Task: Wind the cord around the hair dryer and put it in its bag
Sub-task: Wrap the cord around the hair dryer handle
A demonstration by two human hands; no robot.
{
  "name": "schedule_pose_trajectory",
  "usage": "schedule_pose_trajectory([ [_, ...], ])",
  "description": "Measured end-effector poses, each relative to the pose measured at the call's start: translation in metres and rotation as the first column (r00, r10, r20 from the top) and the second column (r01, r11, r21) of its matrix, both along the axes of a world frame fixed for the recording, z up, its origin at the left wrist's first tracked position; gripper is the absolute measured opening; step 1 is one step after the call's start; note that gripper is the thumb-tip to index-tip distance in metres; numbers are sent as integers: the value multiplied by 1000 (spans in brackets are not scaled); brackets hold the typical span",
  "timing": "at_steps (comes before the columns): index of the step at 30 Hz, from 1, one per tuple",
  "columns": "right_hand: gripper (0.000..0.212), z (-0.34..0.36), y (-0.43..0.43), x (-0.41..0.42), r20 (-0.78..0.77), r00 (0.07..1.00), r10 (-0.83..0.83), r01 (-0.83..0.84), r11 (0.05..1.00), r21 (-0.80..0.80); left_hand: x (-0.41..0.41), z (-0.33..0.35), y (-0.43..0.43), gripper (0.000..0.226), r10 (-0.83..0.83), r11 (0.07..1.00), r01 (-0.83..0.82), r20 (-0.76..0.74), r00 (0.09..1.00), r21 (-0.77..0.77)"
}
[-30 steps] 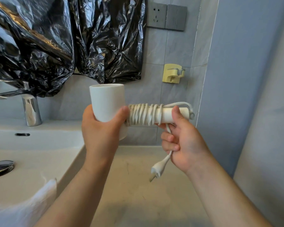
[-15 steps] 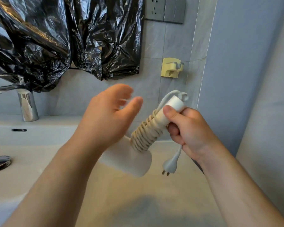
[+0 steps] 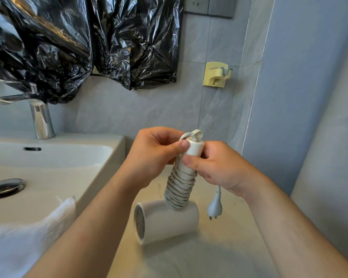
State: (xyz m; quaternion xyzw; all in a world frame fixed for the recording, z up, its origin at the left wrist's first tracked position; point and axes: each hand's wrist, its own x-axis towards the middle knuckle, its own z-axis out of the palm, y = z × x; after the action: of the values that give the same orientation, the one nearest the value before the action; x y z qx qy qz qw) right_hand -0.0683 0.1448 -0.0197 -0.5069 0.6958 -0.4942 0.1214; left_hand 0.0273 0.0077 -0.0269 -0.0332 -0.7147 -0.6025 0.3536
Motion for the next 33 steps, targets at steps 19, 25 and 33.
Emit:
schedule_pose_trajectory([
  [19,31,-25,-21,-8,-27,999,-39,36,994,-102,-8,-11,-22,20,29,989,-18,72,997,-150],
  [25,37,-26,-22,-7,-44,998,-36,32,994,-104,-8,-10,-21,18,57,976,-31,116,992,-214],
  [33,33,-27,-21,-8,-44,999,-21,17,997,-81,-8,-14,-23,20,-17,995,28,126,992,-91],
])
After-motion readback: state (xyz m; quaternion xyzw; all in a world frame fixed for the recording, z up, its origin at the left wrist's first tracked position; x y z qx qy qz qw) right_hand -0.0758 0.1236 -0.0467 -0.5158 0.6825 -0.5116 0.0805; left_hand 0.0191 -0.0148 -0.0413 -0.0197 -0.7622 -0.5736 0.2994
